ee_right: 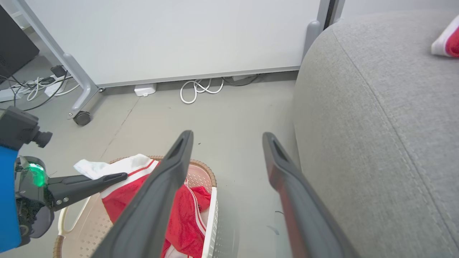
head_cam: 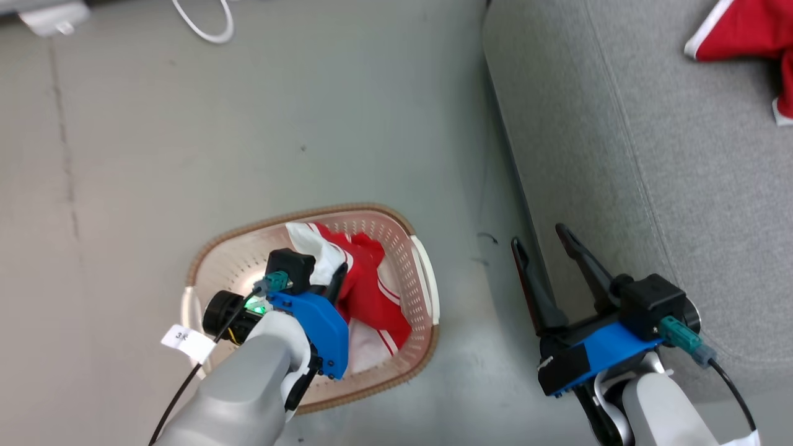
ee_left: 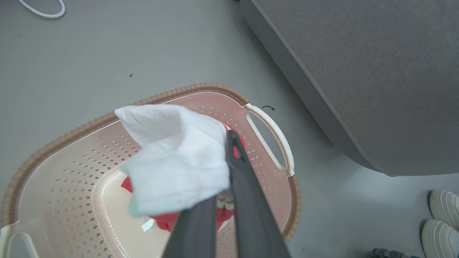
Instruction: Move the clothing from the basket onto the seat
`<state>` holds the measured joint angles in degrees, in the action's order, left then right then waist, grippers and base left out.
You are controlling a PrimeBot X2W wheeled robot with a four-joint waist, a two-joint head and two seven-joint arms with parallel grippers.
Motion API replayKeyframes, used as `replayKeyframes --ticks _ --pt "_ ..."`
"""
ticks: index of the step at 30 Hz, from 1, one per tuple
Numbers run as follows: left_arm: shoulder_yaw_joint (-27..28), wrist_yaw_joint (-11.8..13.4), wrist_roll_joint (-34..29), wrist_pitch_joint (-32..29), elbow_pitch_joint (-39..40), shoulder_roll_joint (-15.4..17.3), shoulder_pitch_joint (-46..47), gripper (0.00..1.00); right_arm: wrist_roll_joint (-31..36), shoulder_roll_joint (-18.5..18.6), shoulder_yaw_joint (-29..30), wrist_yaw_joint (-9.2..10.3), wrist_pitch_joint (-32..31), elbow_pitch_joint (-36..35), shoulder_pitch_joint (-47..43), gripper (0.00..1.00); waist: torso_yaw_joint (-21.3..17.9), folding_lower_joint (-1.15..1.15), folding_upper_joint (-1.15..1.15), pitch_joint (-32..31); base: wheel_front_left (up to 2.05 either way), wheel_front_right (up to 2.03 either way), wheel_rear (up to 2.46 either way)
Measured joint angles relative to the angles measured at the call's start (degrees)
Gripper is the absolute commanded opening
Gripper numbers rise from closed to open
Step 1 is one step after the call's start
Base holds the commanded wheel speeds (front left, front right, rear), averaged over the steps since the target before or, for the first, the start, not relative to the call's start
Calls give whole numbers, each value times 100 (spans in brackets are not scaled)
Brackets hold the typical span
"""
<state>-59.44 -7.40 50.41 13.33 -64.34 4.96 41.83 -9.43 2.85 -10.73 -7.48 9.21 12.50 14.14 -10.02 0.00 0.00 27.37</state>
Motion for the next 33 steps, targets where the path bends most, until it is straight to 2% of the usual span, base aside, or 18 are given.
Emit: replayKeyframes --ticks 14,22,33 --pt "-224 -1 -369 158 828 40 80 0 132 1 337 0 -365 -137 -643 100 599 -1 0 -1301 0 0 0" --pt "18 0 -756 166 1450 22 321 0 123 0 357 0 -501 -221 -890 100 914 -1 0 -1749 0 0 0" --pt "141 0 -1018 166 1945 -111 633 0 133 0 367 0 -665 -300 -1122 100 1062 0 0 -2156 0 0 0"
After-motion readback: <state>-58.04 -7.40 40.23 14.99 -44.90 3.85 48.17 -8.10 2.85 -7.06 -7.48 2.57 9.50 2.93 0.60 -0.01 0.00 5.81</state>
